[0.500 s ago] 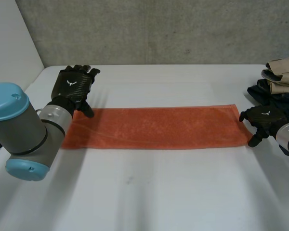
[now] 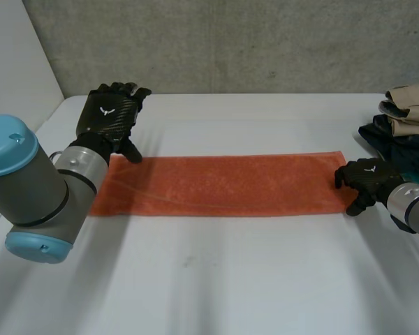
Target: Fold the laundry.
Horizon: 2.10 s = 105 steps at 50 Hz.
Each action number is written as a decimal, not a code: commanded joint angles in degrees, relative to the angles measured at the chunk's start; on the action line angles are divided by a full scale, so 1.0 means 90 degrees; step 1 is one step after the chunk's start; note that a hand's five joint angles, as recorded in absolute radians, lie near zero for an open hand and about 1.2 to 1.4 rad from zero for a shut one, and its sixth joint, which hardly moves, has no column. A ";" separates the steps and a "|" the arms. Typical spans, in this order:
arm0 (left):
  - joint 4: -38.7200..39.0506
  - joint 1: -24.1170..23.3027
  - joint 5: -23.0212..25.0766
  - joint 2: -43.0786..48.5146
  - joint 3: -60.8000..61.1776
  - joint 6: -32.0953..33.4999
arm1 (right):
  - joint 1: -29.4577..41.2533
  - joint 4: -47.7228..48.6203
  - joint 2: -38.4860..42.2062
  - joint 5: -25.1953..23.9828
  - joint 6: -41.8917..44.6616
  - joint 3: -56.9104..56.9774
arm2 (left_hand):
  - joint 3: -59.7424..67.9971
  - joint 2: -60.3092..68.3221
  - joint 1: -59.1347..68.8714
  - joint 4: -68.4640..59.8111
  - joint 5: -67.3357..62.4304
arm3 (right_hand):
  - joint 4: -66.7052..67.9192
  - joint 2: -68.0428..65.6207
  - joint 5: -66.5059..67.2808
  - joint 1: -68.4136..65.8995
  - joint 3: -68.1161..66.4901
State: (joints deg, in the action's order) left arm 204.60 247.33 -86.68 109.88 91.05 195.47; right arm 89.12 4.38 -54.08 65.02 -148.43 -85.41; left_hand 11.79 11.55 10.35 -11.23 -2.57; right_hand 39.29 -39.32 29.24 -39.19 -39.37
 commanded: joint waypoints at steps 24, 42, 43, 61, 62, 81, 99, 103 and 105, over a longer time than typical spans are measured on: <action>0.0010 0.0067 0.0022 -0.0217 0.0011 -0.0176 | -0.1267 0.1173 -0.0291 0.0773 0.0475 -0.0373 | -0.0199 -0.0172 -0.0038 0.0137 0.0286 | 0.4524 -0.4520 0.4529 -0.4534 -0.4514; -0.0009 0.0302 0.0002 -0.0510 -0.0175 -0.0420 | 0.0594 0.1679 -0.1022 0.1116 0.1346 -0.0090 | -0.0199 -0.0172 -0.0038 0.0137 0.0286 | 0.4524 -0.4520 0.4529 -0.4534 -0.4514; -0.0009 0.0331 0.0002 -0.0539 -0.0175 -0.0439 | 0.0828 0.1806 -0.1081 0.1106 0.1346 -0.0090 | -0.0199 -0.0172 -0.0038 0.0137 0.0286 | 0.4524 -0.4520 0.4529 -0.4534 -0.4514; -0.0175 0.0907 0.0022 -0.1008 0.0108 -0.0781 | 0.5234 0.3127 0.1076 0.0402 0.2819 0.1530 | -0.0199 -0.0172 -0.0038 0.0137 0.0286 | 0.4524 -0.4520 0.4529 -0.4534 -0.4514; -0.0185 0.0927 0.0022 -0.1008 0.0137 -0.0772 | 0.5293 0.3049 0.1183 0.0422 0.2927 0.1638 | -0.0199 -0.0172 -0.0038 0.0137 0.0286 | 0.4524 -0.4520 0.4529 -0.4534 -0.4514; -0.0195 0.0859 0.0139 -0.0784 -0.0370 -0.0791 | 0.4474 0.1838 0.0179 0.1467 -0.0097 0.1678 | -0.0199 -0.0172 -0.0038 0.0137 0.0286 | -0.3254 0.3258 -0.3249 0.3243 0.3264; -0.1385 -0.0968 0.0002 0.1911 -0.2254 -0.0353 | 0.3106 0.0401 -0.0300 0.1672 -0.1174 0.0506 | -0.0199 -0.0172 -0.0038 0.0137 0.0286 | -0.3254 0.3258 -0.3249 0.3243 0.3264; -0.1893 -0.1026 -0.0290 0.2467 -0.2830 0.0204 | 0.3047 0.0577 -0.0397 0.1653 -0.0979 0.0223 | -0.0199 -0.0172 -0.0038 0.0137 0.0286 | -0.3254 0.3258 -0.3249 0.3243 0.3264; -0.2136 -0.1026 -0.0533 0.2769 -0.3171 0.0515 | 0.3047 0.0655 -0.0407 0.1653 -0.0804 0.0087 | -0.0199 -0.0172 -0.0038 0.0137 0.0286 | -0.3254 0.3258 -0.3249 0.3243 0.3264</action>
State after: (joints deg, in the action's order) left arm 191.29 238.44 -87.37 128.22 69.56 193.47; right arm 116.95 7.85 -56.99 80.07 -158.72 -81.39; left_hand 11.79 11.55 10.35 -11.23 -2.57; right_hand 11.58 -11.35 2.33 -12.38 -11.66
